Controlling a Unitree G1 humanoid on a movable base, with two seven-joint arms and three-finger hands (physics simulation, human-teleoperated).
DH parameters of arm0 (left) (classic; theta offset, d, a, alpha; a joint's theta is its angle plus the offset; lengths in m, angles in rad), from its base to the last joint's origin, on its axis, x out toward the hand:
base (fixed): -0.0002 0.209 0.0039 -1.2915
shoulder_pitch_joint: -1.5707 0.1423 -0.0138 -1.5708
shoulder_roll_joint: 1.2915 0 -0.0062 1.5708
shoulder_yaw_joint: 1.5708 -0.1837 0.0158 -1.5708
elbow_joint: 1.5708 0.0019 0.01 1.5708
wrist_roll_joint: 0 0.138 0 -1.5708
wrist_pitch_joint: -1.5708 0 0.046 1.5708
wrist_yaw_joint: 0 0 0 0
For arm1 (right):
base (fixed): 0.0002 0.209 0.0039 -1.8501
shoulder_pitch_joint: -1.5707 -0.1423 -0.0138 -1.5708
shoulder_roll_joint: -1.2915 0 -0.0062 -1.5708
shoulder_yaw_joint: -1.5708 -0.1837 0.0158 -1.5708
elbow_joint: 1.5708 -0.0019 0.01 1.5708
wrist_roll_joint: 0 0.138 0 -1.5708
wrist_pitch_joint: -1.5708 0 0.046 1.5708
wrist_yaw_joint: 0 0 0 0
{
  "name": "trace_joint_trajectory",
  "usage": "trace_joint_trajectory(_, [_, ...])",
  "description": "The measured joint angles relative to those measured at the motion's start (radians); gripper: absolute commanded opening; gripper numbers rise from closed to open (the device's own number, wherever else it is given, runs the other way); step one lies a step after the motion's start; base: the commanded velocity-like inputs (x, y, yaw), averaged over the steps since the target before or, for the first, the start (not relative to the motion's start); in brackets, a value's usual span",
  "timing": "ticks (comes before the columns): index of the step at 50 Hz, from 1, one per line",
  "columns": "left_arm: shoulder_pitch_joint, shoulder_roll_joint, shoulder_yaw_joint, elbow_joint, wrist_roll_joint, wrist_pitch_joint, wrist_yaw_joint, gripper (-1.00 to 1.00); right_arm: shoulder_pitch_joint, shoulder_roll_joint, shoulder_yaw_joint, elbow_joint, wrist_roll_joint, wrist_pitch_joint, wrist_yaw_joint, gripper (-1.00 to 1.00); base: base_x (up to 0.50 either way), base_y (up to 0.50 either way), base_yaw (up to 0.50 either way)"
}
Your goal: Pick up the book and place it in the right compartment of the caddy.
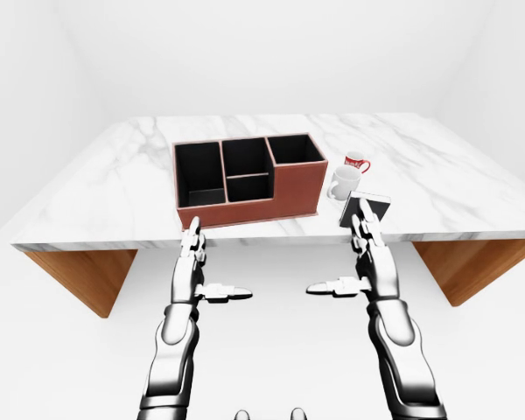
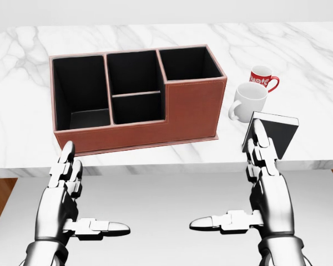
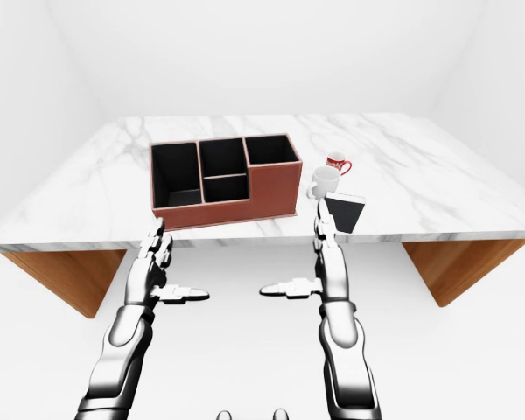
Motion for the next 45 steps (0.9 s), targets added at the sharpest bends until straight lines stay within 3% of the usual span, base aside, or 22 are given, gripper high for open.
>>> trace_joint_trajectory(17, [0.008,0.000,-0.005,-0.007,0.007,-0.004,-0.005,1.00,0.050,0.002,0.029,-0.173,-0.121,0.051,0.000,1.00,0.06,0.00,0.00])
trace_joint_trajectory(34, [0.014,-0.002,-0.010,-0.022,0.013,-0.003,-0.009,1.00,0.070,0.004,0.035,-0.236,-0.177,0.062,0.005,1.00,0.44,0.00,0.00])
trace_joint_trajectory(45, [0.013,-0.003,-0.011,-0.022,0.015,-0.006,-0.010,1.00,0.066,0.005,0.032,-0.236,-0.200,0.067,-0.005,1.00,0.11,0.00,0.00])
